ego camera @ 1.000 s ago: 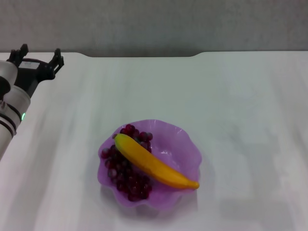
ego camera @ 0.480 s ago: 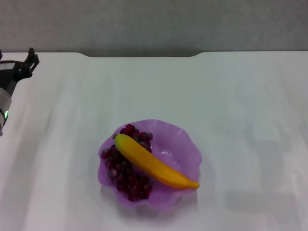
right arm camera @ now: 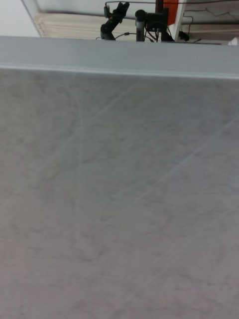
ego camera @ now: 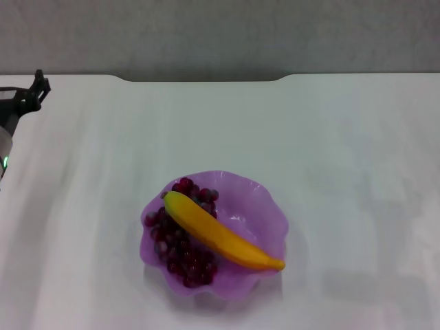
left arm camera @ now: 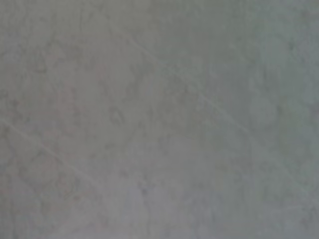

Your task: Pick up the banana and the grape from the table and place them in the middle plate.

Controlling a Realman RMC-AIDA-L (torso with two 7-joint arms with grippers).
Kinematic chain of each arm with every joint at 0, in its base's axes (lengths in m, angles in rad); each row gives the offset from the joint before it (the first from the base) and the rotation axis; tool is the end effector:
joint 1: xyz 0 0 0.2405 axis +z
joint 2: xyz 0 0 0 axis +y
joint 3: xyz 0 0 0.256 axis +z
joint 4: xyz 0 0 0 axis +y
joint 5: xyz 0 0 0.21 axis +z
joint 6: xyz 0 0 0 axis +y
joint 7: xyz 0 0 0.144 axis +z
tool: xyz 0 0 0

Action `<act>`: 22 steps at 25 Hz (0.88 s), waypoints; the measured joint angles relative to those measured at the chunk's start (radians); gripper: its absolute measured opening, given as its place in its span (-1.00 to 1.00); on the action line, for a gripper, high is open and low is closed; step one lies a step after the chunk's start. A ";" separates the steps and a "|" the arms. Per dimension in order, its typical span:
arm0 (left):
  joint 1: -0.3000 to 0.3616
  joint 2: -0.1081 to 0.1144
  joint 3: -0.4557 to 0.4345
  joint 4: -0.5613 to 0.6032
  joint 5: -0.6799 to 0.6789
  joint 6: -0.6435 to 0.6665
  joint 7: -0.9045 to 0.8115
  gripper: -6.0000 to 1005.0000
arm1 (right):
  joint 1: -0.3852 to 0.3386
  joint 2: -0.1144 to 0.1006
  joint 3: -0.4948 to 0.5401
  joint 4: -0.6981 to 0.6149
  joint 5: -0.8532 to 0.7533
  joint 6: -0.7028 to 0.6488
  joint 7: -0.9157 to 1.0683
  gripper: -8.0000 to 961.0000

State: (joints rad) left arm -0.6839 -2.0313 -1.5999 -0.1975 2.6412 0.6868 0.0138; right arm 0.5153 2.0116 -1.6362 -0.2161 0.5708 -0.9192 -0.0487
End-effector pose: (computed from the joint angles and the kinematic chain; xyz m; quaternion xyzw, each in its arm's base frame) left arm -0.3135 0.4365 0.0366 -0.6414 -0.2959 -0.2120 0.6754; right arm 0.3532 0.3857 0.0627 -0.6042 0.2449 0.2165 0.7267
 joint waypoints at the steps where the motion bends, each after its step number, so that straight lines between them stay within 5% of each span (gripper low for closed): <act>1: -0.002 0.000 0.003 0.000 0.001 0.000 0.000 0.76 | 0.000 0.000 0.003 -0.001 0.000 0.000 0.001 0.85; 22: 0.021 -0.001 0.079 0.001 0.177 0.079 -0.188 0.76 | -0.009 -0.001 -0.042 -0.006 -0.039 0.008 0.155 0.85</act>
State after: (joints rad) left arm -0.6632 -2.0327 -1.5207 -0.1969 2.8179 0.7658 -0.1745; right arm 0.5061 2.0107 -1.6778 -0.2220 0.5321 -0.9108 0.1067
